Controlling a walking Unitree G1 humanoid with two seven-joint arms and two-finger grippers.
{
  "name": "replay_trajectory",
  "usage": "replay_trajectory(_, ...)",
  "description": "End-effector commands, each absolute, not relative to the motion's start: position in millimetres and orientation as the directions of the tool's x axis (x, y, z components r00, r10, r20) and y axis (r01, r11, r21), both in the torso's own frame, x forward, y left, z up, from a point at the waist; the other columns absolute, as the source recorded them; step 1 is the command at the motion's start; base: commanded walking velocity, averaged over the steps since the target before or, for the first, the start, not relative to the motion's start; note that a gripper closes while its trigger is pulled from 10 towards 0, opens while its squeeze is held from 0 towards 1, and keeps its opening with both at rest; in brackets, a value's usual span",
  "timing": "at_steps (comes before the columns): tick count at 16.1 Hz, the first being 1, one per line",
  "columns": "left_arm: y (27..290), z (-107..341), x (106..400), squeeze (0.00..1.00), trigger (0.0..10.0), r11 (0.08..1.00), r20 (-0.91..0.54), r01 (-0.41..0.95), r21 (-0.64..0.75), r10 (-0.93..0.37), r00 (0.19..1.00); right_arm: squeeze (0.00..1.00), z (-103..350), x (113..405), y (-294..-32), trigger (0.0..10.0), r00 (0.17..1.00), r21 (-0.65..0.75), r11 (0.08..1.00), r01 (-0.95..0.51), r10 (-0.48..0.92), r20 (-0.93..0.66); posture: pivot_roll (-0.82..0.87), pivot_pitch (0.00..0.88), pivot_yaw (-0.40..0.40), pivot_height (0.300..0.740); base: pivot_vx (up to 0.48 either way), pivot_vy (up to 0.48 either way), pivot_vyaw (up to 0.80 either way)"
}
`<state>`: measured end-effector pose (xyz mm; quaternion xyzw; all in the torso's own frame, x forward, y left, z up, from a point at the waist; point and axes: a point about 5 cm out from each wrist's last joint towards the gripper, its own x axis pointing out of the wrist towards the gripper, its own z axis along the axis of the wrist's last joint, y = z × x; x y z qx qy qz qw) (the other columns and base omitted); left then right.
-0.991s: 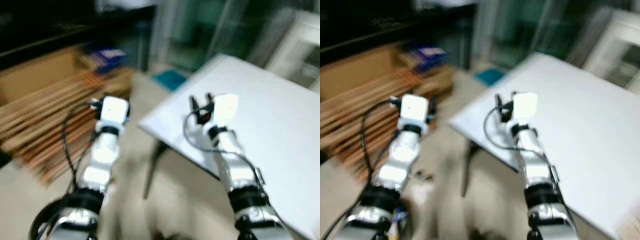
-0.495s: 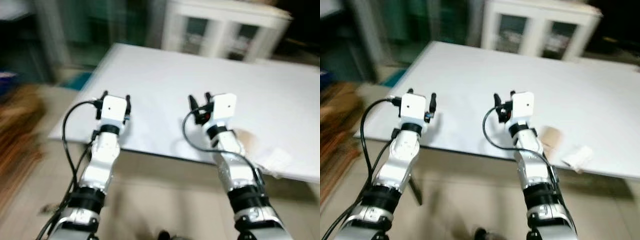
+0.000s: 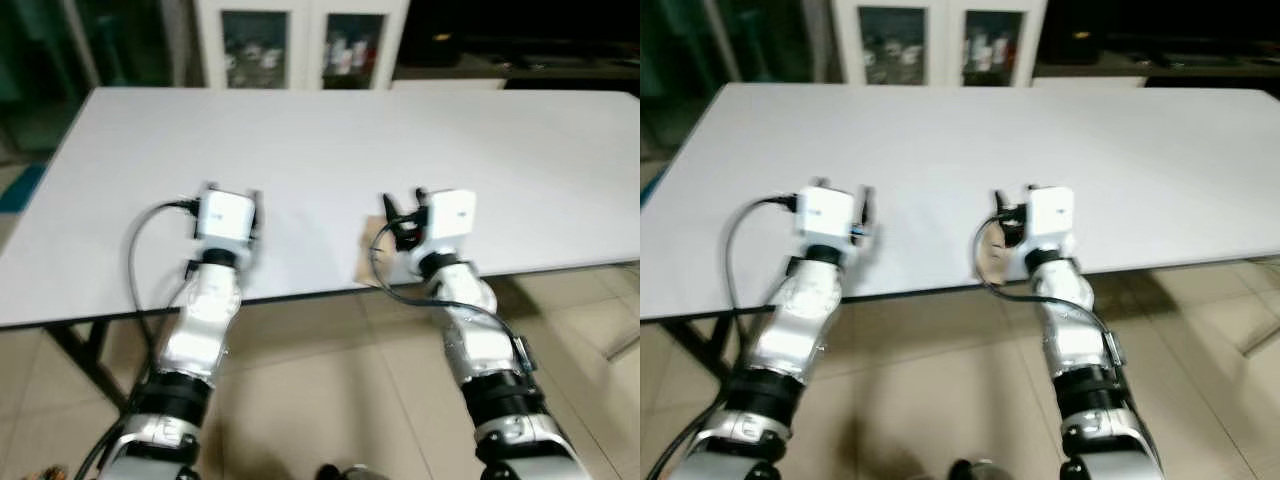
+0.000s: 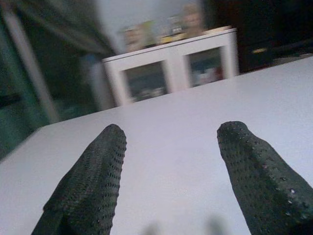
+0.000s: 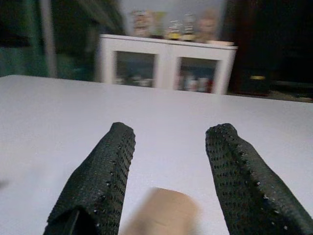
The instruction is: Picking trash to rubbish bin
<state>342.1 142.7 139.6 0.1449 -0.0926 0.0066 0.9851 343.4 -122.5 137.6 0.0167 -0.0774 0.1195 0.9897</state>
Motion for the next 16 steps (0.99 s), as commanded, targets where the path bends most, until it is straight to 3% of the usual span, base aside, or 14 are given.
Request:
replay_trajectory(1,144.3,141.1,343.9,0.0,10.0,0.954,0.178,-0.036,0.297,-0.018,0.984,0.0,139.5,343.7,-119.1,10.0,0.957,0.024,0.968,-0.248,0.241,0.16,0.01,0.024,-0.061,0.74,0.0,0.0,-0.79)
replay_trajectory(9,137.7,136.9,342.5,0.0,10.0,0.956,0.16,-0.005,0.294,-0.044,0.986,0.0,133.6,340.8,-116.7,10.0,0.957,-0.022,0.966,-0.256,0.257,0.133,0.0,0.018,-0.053,0.74,0.0,0.0,0.0)
replay_trajectory(16,134.5,135.7,341.6,0.0,10.0,0.957,0.154,0.012,0.29,-0.059,0.986,0.0,130.1,340.0,-114.9,10.0,0.959,-0.029,0.966,-0.256,0.258,0.115,0.01,0.006,-0.051,0.74,0.0,0.0,0.71)
